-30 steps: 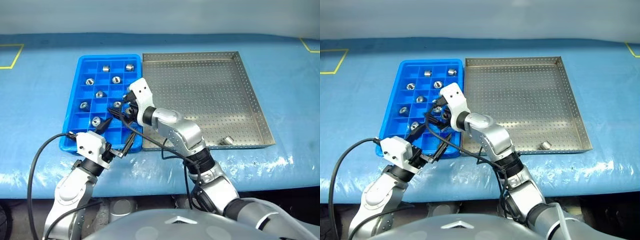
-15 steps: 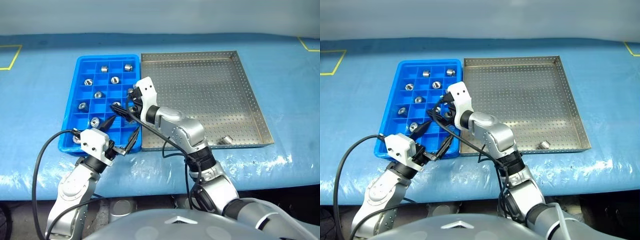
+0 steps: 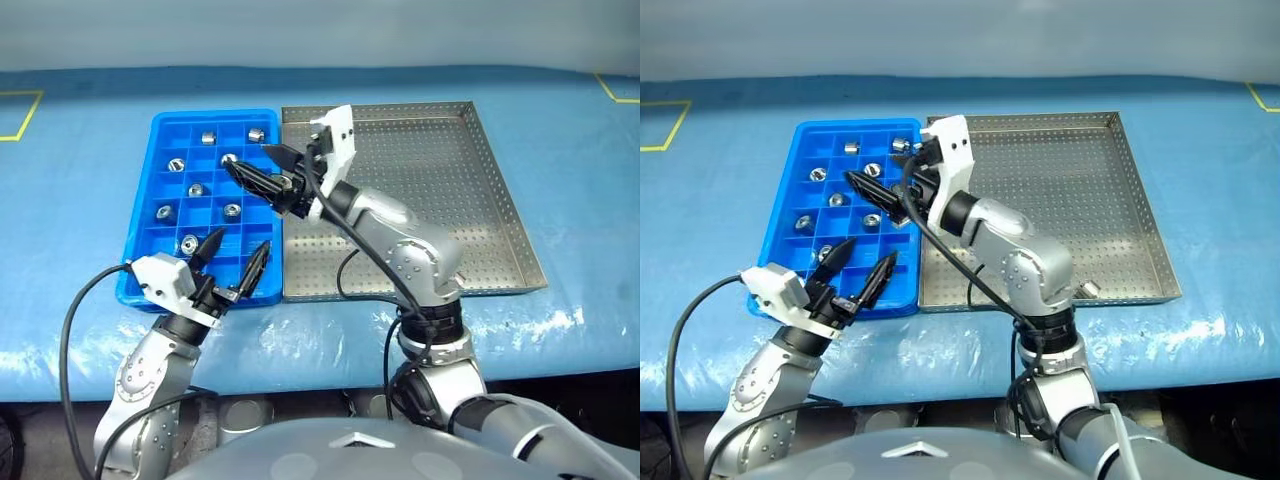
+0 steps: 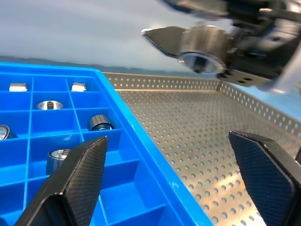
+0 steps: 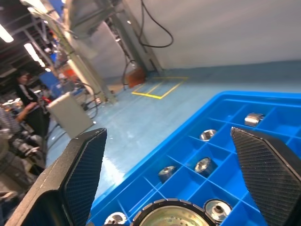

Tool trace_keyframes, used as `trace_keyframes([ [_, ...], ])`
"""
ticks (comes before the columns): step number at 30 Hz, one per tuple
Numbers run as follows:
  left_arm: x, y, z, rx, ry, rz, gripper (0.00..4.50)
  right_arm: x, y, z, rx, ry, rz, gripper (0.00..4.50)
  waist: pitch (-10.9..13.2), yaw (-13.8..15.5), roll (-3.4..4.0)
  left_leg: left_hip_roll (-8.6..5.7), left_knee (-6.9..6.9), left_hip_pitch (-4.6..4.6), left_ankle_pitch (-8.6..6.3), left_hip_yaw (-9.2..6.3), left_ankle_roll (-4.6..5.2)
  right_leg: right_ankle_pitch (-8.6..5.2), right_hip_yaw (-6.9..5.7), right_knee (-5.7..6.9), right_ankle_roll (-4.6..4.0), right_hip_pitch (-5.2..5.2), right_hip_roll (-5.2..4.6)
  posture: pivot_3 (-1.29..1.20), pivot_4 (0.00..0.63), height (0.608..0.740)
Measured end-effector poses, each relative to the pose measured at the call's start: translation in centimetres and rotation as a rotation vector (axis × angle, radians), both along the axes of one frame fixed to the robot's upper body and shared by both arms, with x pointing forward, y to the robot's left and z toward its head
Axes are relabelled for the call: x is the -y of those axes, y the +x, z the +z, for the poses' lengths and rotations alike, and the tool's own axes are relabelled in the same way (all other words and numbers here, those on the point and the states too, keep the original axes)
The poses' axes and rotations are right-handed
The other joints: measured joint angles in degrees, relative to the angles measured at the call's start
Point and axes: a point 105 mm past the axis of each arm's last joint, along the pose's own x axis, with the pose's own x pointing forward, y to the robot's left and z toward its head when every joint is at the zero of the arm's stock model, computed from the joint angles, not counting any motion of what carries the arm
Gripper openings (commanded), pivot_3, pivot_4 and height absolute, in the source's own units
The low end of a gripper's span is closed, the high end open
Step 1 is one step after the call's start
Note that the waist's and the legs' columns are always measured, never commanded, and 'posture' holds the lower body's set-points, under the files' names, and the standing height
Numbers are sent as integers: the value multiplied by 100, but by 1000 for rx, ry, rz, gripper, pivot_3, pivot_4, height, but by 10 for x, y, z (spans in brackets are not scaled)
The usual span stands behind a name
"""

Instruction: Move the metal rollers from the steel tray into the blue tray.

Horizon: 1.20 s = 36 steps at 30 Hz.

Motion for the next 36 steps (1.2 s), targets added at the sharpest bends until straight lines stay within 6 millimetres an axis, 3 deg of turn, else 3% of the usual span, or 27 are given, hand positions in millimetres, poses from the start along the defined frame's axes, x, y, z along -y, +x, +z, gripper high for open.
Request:
trace_keyframes([
  [5,0,-4,-1,-47,-157,-25,4500,27,2,-1,-83,97,17,4463,1,-13,0,0,3,1,0,0,0,-9,1,2,16,-1,4,69,150,740],
  [10,3,-7,0,-79,-275,-43,4500,46,-3,16,-126,271,80,4463,1,-58,1,1,1,0,-1,-1,2,-9,1,3,16,-2,6,70,150,740],
  [16,15,-10,8,-75,-401,-124,4500,48,-15,31,-166,411,184,4463,1,-97,1,1,2,0,-1,0,2,-9,2,3,15,-1,5,76,150,740],
  [25,33,-26,39,91,-357,-351,4500,54,-15,33,-250,497,212,4463,1,-116,5,0,0,0,0,0,2,-10,2,3,14,-2,6,78,150,740],
  [36,40,-12,65,242,-359,-385,4500,43,-24,28,-321,512,270,4463,1,-110,5,0,2,-1,0,0,2,-9,2,3,15,-1,6,70,150,740],
])
